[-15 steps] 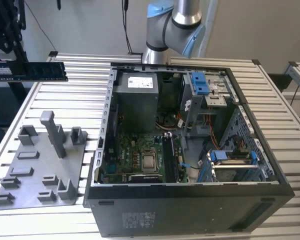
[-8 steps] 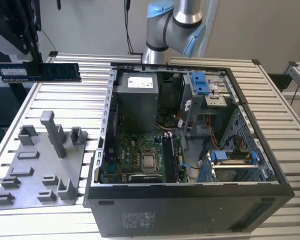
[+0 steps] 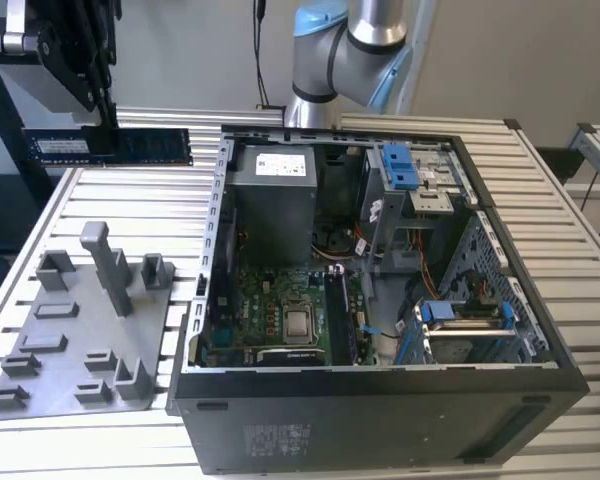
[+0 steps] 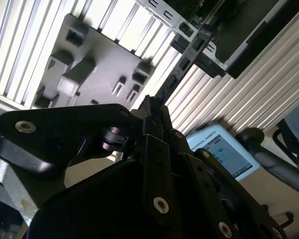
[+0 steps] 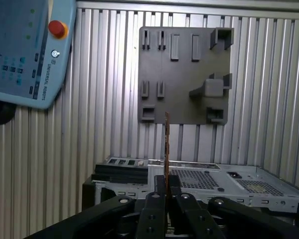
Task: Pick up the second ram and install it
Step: 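Pick up the second ram and move it above second insertion slot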
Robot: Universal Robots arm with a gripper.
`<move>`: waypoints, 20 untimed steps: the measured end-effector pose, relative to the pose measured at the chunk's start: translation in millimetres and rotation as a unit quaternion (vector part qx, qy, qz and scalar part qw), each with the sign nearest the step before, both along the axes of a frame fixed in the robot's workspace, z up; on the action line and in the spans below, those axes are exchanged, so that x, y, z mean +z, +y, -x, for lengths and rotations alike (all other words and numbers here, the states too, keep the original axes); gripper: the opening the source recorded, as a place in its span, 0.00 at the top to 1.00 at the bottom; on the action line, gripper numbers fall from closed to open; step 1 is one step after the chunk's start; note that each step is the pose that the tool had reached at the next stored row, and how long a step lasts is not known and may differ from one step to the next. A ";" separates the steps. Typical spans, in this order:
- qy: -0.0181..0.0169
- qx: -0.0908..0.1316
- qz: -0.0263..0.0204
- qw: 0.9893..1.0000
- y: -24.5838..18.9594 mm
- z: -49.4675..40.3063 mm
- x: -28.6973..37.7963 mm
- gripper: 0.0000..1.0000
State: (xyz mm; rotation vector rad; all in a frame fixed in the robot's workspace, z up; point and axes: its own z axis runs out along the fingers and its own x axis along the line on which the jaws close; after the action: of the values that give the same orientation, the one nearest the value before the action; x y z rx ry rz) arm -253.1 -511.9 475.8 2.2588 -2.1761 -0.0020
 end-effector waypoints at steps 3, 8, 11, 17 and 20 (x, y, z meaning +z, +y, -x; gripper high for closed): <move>0.000 0.000 0.000 1.000 0.0 -9.6 -0.4 0.86; 0.000 0.000 0.000 1.000 0.0 -25.4 -1.0 0.86; 0.000 0.000 0.000 1.000 0.0 -33.9 -1.5 0.86; 0.000 0.000 0.000 1.000 0.0 -52.2 -2.5 0.86; 0.000 0.000 0.000 1.000 0.0 -61.6 -2.9 0.86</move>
State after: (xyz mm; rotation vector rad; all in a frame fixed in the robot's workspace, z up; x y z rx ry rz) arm -191.5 -511.9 472.9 2.2587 -2.1761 -0.0020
